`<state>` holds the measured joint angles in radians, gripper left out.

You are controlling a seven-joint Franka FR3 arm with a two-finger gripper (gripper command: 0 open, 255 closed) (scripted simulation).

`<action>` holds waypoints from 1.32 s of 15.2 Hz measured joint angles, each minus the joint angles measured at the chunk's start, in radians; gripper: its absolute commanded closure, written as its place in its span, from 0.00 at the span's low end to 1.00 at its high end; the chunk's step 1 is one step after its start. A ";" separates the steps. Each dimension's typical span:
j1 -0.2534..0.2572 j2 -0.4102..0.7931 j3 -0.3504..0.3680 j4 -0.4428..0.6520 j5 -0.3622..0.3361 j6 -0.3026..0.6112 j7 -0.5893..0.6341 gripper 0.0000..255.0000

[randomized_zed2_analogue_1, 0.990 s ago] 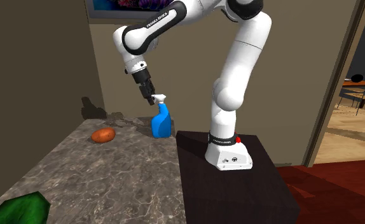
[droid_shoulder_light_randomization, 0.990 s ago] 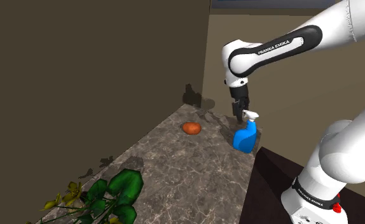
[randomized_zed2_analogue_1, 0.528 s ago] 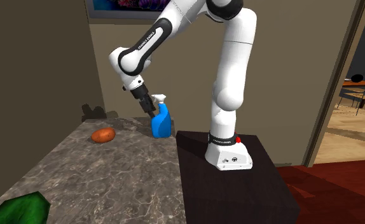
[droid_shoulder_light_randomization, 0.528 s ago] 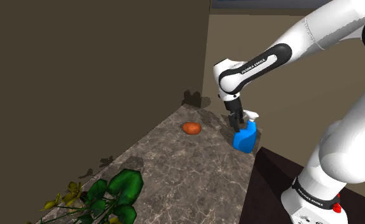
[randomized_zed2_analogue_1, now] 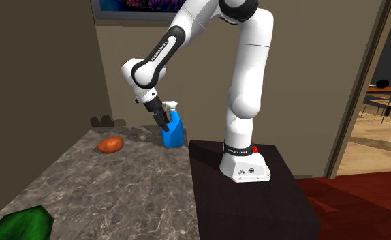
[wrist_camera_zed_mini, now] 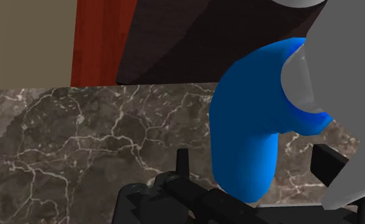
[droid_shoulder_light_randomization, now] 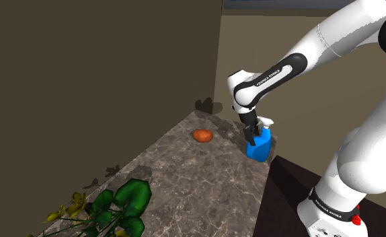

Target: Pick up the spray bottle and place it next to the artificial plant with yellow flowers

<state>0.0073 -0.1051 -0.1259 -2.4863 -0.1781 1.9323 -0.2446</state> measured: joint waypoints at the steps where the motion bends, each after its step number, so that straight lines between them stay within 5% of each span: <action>1: 0.000 0.000 0.000 -0.001 0.000 0.001 0.000 0.00; 4: 0.000 0.000 0.000 -0.002 0.000 0.002 0.000 0.00; 5: 0.000 0.000 0.000 -0.002 0.000 0.002 0.000 1.00; 20: 0.000 -0.038 0.001 0.019 0.000 -0.056 -0.006 1.00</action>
<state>0.0071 -0.1436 -0.1249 -2.4675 -0.1785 1.8762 -0.2508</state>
